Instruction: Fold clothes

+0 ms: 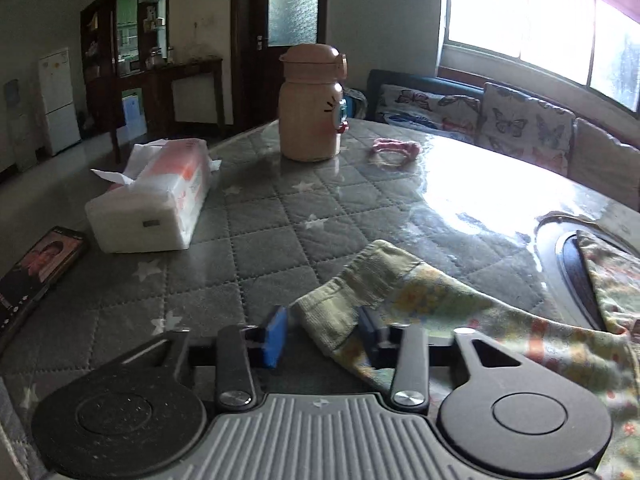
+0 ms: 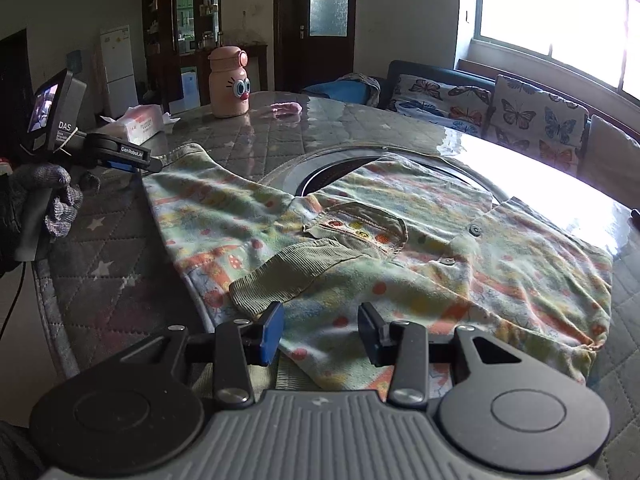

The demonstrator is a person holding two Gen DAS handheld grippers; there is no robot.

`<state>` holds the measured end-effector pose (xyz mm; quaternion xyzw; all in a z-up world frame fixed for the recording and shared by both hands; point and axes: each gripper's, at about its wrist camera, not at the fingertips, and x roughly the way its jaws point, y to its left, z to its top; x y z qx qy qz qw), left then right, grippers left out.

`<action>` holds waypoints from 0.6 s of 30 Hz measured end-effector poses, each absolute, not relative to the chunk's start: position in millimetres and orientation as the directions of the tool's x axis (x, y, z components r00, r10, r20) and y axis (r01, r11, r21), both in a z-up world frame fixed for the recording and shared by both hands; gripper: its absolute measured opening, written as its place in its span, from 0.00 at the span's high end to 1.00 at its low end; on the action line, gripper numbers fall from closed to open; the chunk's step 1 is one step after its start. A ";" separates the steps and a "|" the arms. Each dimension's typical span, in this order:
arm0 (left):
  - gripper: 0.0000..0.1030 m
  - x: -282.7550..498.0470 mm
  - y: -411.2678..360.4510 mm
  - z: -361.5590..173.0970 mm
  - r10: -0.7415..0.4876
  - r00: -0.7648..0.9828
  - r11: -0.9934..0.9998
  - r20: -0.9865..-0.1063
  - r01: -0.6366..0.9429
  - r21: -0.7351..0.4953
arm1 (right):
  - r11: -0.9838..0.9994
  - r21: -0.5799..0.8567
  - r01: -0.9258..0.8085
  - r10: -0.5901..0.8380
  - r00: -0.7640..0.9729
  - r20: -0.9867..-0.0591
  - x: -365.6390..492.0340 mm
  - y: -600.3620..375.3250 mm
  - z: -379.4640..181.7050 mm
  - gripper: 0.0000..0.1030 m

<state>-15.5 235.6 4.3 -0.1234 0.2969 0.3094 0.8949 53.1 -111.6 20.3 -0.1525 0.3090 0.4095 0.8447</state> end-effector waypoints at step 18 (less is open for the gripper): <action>0.93 -6.1 91.6 79.6 0.017 0.899 0.981 -0.438 -0.099 -0.166 | 0.753 0.143 -0.642 0.592 0.567 -0.573 67.3 -175.0 40.9 0.60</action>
